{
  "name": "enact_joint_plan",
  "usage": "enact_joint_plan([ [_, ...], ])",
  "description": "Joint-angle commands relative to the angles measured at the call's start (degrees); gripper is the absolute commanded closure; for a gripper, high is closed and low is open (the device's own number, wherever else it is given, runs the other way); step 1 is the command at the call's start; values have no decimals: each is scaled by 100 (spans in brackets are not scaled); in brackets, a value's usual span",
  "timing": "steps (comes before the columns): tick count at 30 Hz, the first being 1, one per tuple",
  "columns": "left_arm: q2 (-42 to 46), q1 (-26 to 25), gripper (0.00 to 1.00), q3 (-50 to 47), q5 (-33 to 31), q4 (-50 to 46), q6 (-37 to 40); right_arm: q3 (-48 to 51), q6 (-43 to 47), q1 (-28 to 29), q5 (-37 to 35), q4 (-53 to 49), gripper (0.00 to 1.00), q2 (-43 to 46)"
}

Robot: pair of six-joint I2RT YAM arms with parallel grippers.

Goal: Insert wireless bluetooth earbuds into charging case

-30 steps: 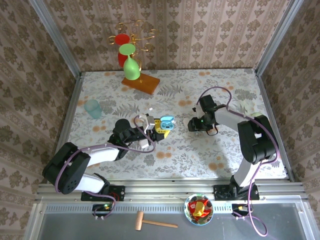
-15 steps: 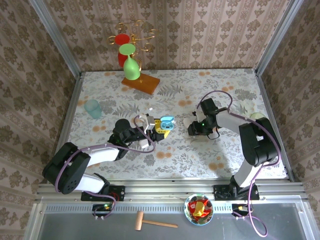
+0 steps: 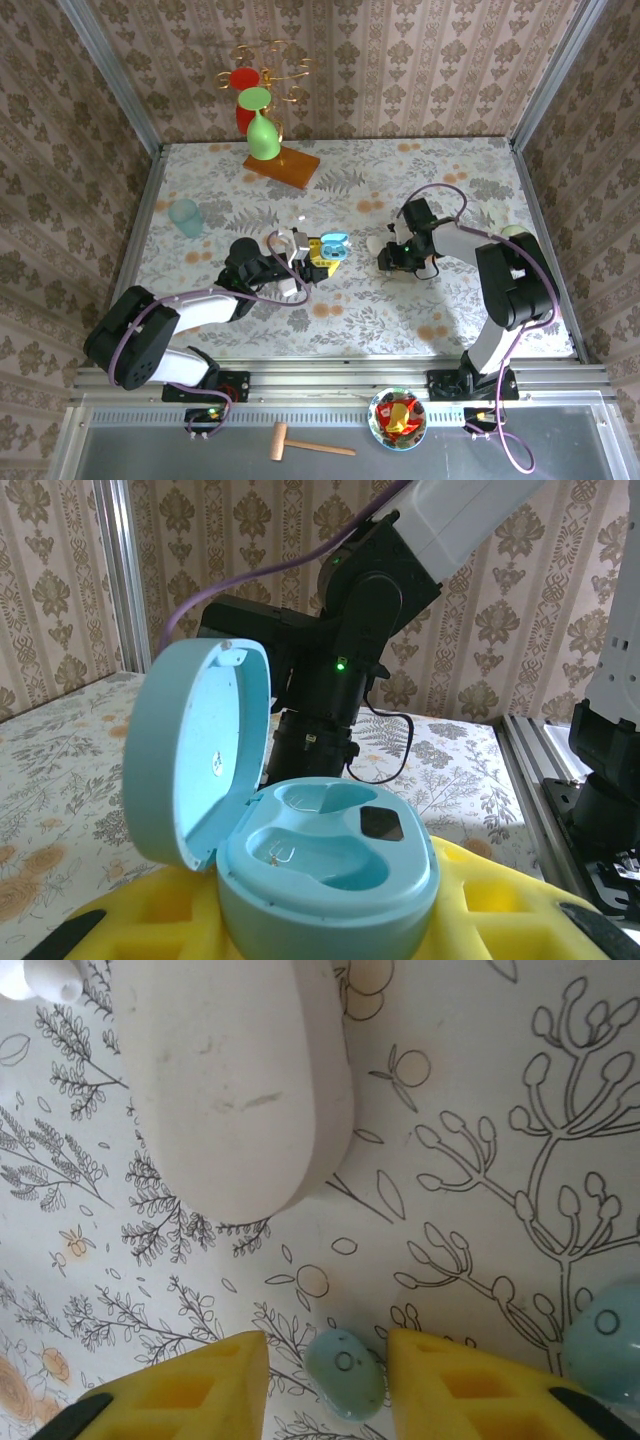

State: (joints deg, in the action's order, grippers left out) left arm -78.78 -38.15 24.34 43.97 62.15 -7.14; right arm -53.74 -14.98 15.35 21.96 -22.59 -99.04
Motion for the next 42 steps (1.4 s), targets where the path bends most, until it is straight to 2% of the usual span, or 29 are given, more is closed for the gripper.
enact_joint_plan([
  [1,137,27,68,-8,143,80,-56,179,-125,20,325,146,68,21],
  [7,117,29,68,10,148,87,-56,277,-189,-15,554,293,70,73],
  [15,118,27,68,-9,139,96,-60,280,-193,-22,401,235,79,-12],
  [21,109,29,68,-8,137,104,-61,406,-295,-19,371,368,80,119],
  [25,109,28,68,-8,135,96,-60,478,-311,-24,404,435,73,158],
  [30,101,27,68,-8,125,95,-52,698,-370,-18,948,817,69,232],
  [33,83,27,68,-9,123,117,-64,781,-384,-23,1124,976,69,334],
  [39,82,23,68,1,137,132,-70,786,-278,-23,1021,893,69,317],
  [42,83,19,68,14,146,131,-76,776,-301,-19,1149,946,72,268],
])
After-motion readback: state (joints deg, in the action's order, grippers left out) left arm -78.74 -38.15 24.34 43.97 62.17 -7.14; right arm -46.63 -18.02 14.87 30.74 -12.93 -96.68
